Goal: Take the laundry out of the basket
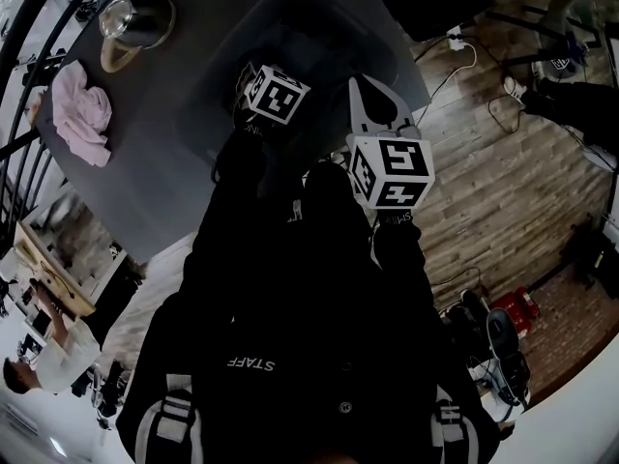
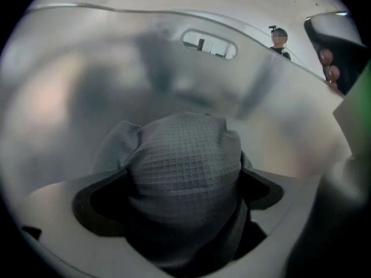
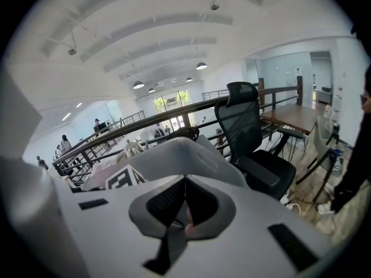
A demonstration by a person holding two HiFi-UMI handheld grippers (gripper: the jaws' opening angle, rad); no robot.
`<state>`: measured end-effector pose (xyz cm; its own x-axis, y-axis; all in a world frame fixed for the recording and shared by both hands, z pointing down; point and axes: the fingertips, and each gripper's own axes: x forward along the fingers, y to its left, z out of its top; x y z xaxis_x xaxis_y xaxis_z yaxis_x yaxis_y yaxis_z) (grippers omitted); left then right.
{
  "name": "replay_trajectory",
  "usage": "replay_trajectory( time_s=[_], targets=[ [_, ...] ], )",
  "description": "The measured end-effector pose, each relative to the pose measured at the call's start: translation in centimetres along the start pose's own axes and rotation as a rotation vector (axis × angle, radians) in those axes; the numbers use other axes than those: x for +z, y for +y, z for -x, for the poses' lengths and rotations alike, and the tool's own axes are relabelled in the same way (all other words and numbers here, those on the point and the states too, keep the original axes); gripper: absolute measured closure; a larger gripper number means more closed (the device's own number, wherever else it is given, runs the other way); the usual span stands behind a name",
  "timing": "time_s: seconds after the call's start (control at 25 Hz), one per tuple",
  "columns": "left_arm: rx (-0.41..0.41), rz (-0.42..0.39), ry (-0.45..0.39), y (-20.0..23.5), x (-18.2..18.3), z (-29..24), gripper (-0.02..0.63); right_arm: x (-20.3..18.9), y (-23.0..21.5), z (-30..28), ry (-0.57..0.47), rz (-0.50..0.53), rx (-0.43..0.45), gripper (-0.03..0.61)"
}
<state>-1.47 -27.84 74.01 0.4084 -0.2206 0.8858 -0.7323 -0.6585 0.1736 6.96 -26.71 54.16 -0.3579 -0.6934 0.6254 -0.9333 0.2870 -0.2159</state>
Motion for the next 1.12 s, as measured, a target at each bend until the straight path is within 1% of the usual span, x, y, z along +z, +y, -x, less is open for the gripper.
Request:
replay_trajectory(
  time_s=[0.08, 0.28, 0.52, 0.6, 0.72, 0.8, 0.84, 1.0, 1.12],
  targets=[
    [0.004, -0.003, 0.019, 0.2, -0.5, -1.2, 0.029, -0.1, -0.2, 0.0, 0.003, -0.006, -0.003, 0.563],
    [0.028, -0.002, 0.013, 0.6, -0.7, -2.7, 0.029, -0.6, -1.0, 0.0, 0.011, -0.025, -0.013, 0.563],
    [0.110, -0.012, -0.021, 1.4, -0.8, -3.6, 0.037, -0.7, -2.1, 0.7, 0.001, -0.062, -0.033, 0.563],
    [0.128, -0.020, -0.020, 1.5, -0.9, -3.5, 0.089, -0.9, -2.5, 1.1, 0.001, -0.071, -0.039, 0.563],
    [0.145, -0.030, -0.009, 1.4, -0.7, -3.2, 0.194, -1.0, -2.9, 1.7, -0.005, -0.081, -0.049, 0.563],
    [0.144, -0.021, -0.004, 1.2, -0.5, -2.8, 0.263, -1.1, -2.9, 2.1, -0.011, -0.085, -0.050, 0.563],
    [0.141, -0.009, -0.001, 1.1, -0.5, -2.6, 0.286, -1.1, -2.7, 2.3, -0.014, -0.087, -0.049, 0.563],
    [0.115, 0.075, -0.002, 0.9, -0.6, -1.7, 0.345, -1.3, -2.4, 3.3, -0.025, -0.090, -0.047, 0.563],
    [0.102, 0.123, -0.021, 0.5, 0.3, 0.2, 0.360, -1.2, -2.4, 4.4, -0.040, -0.093, -0.052, 0.563]
  ],
)
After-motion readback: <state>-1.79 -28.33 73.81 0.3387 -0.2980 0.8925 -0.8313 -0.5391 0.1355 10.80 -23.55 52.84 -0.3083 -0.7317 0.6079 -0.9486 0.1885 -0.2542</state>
